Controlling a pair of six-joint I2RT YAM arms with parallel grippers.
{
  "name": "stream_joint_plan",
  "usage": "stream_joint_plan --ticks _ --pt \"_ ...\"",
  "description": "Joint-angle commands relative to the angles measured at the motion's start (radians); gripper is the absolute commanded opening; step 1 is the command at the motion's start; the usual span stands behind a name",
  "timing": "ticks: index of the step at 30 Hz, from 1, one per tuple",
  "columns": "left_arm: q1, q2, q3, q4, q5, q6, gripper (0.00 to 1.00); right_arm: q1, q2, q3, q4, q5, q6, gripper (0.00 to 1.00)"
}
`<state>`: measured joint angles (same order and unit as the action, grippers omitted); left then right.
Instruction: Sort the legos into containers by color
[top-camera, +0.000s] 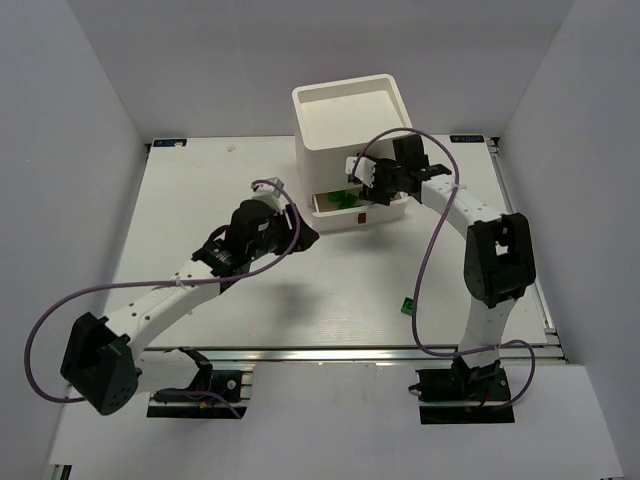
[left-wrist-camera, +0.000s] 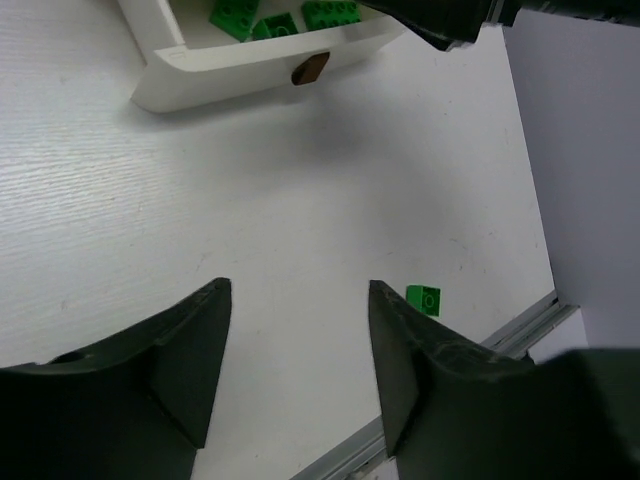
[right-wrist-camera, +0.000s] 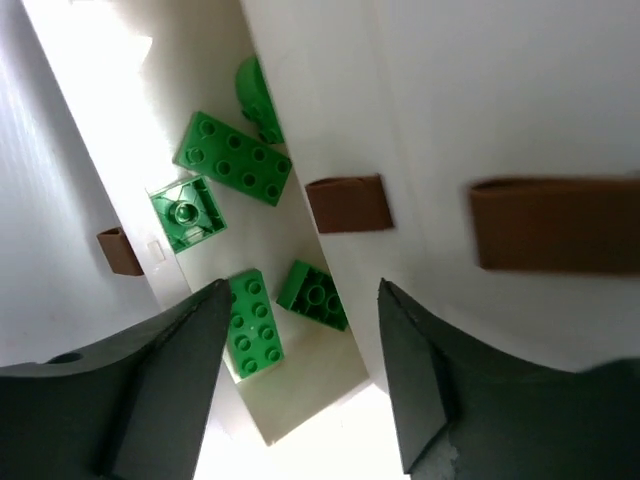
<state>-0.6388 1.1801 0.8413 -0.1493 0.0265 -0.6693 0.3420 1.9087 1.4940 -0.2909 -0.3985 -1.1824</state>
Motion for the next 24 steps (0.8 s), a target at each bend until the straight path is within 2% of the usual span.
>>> stream_joint_plan --ticks 1,2,3,4,5,6,7,8,9,10,11,12,13,14,17,22,24 --pt "-0.007 0.076 0.100 0.031 0.096 0.053 0.62 -0.009 -0.098 0.052 0.009 0.003 0.174 0.65" --pt "-0.007 0.096 0.119 0.028 0.116 0.074 0.53 -0.012 -0.105 0.069 -0.016 -0.005 0.269 0.52" --pt "-0.007 0.136 0.134 0.027 0.137 0.082 0.35 -0.021 -0.114 0.086 -0.052 -0.054 0.312 0.42" --pt "-0.007 0.153 0.162 0.022 0.177 0.088 0.27 -0.026 -0.134 0.109 -0.144 -0.089 0.351 0.29" --pt "-0.007 0.167 0.169 0.022 0.196 0.094 0.19 -0.040 -0.145 0.115 -0.207 -0.147 0.381 0.09" --pt "0.002 0.177 0.174 0.024 0.214 0.094 0.11 -0.055 -0.155 0.117 -0.290 -0.295 0.347 0.06" --pt "0.002 0.193 0.176 0.028 0.242 0.096 0.08 -0.060 -0.175 0.118 -0.524 -0.368 0.264 0.05" --pt "0.002 0.196 0.174 0.031 0.251 0.103 0.06 -0.072 -0.183 0.100 -0.650 -0.426 0.059 0.10" --pt "0.002 0.200 0.171 0.037 0.260 0.109 0.06 -0.067 -0.191 0.072 -0.760 -0.466 -0.045 0.17" --pt "0.002 0.202 0.167 0.051 0.276 0.109 0.06 -0.070 -0.206 0.039 -0.851 -0.462 -0.119 0.28" --pt "0.002 0.204 0.160 0.053 0.289 0.112 0.09 -0.072 -0.215 -0.039 -0.940 -0.448 -0.161 0.46" --pt "0.002 0.205 0.159 0.053 0.294 0.112 0.13 -0.070 -0.224 -0.081 -0.961 -0.419 -0.215 0.54" --pt "0.002 0.207 0.157 0.048 0.294 0.114 0.26 -0.074 -0.258 -0.124 -0.953 -0.396 -0.207 0.62" --pt "0.002 0.207 0.156 0.047 0.294 0.112 0.32 -0.074 -0.281 -0.197 -0.895 -0.372 -0.185 0.72" --pt "0.002 0.194 0.147 0.034 0.286 0.112 0.43 -0.067 -0.367 -0.290 -0.789 -0.298 -0.071 0.87" --pt "0.002 0.159 0.117 0.014 0.256 0.114 0.52 -0.034 -0.428 -0.431 -0.633 -0.149 0.183 0.89" --pt "0.002 0.133 0.099 0.007 0.244 0.112 0.55 -0.018 -0.436 -0.455 -0.600 -0.071 0.233 0.89"
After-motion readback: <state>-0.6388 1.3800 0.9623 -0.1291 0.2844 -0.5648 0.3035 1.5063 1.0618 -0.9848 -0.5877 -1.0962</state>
